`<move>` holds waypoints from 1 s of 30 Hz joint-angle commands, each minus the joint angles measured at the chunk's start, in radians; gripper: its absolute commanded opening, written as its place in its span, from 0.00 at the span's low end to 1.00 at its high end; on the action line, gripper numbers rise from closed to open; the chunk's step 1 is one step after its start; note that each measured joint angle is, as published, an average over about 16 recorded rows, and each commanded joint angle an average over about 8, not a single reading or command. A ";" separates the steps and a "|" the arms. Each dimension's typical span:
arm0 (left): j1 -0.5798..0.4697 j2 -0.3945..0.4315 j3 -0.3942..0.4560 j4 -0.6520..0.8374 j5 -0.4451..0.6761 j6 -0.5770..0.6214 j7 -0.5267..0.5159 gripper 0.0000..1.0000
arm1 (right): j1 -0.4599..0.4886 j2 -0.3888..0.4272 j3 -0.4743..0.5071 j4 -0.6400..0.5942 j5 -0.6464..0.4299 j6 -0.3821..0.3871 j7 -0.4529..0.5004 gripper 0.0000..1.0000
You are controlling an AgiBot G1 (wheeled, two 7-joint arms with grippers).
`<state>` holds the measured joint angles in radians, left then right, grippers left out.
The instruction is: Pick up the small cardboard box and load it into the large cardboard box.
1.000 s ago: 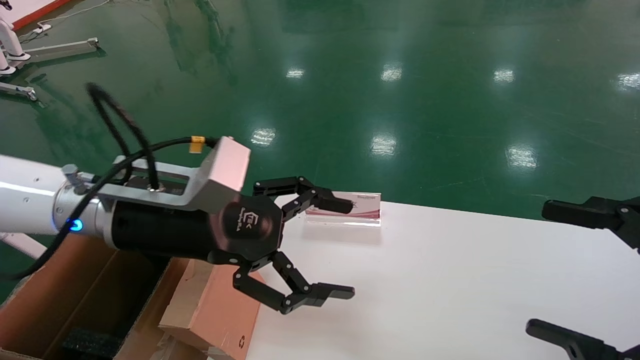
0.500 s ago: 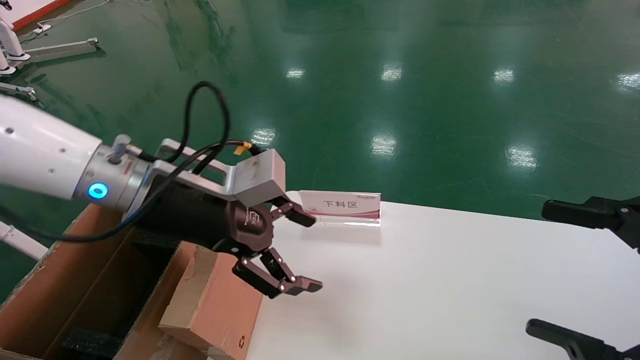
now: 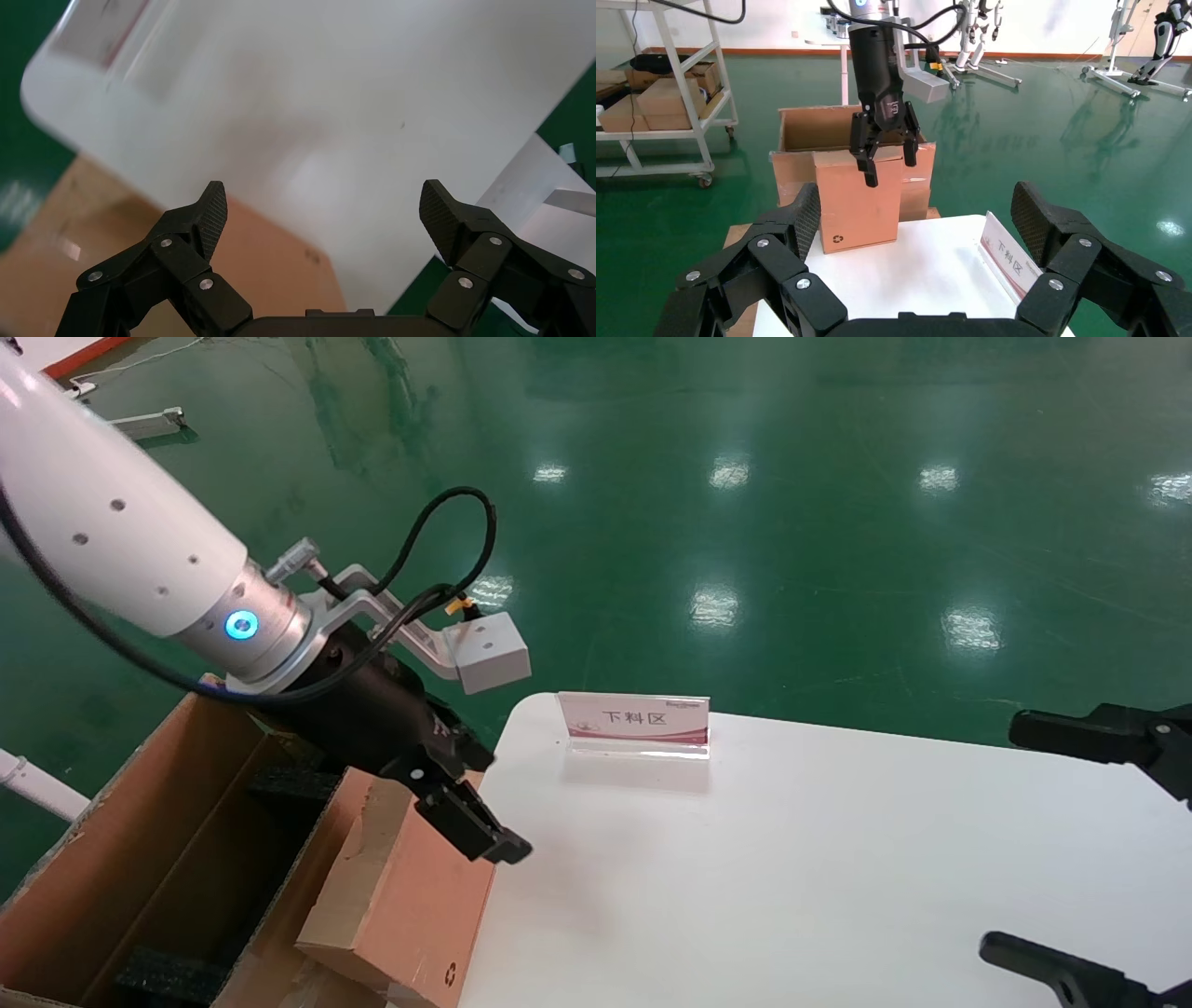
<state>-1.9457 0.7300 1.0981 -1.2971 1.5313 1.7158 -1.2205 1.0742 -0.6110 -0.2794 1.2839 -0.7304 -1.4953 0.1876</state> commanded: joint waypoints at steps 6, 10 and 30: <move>-0.132 0.038 0.174 0.019 0.045 0.016 -0.174 1.00 | 0.000 0.000 0.000 0.000 0.000 0.000 0.000 1.00; -0.195 0.047 0.263 0.016 0.054 0.020 -0.262 1.00 | 0.000 0.000 0.000 0.000 0.000 0.000 0.000 1.00; -0.242 -0.029 0.427 0.046 -0.064 0.013 -0.480 1.00 | 0.000 0.000 0.000 0.000 0.000 0.000 0.000 1.00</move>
<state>-2.1870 0.7024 1.5257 -1.2519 1.4725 1.7291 -1.6994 1.0742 -0.6110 -0.2794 1.2839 -0.7304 -1.4953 0.1876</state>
